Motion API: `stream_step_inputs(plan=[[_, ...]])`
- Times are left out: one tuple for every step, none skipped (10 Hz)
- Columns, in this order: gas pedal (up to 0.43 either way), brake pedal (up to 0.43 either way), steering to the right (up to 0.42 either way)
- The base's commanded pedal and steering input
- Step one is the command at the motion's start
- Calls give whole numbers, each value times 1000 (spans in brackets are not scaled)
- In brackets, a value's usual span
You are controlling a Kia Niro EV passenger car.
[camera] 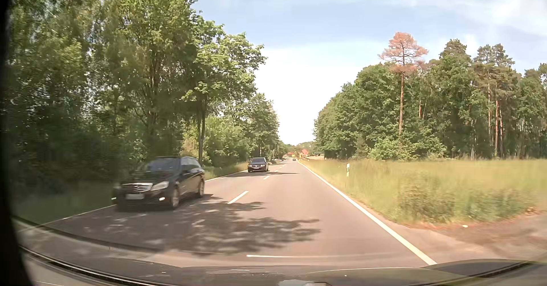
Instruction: Follow the waypoints while adhering to traffic rules and regulations
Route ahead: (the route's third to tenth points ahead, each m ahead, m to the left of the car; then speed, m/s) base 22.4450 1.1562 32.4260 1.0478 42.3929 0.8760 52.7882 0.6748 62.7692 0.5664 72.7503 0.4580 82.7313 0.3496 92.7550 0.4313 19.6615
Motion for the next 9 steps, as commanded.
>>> stream_step_inputs(plan=[[398, 0, 0], [398, 0, 0], [398, 0, 0], [398, 0, 1], [398, 0, 0], [398, 0, 0], [398, 0, 0], [398, 0, 1], [398, 0, 0]])
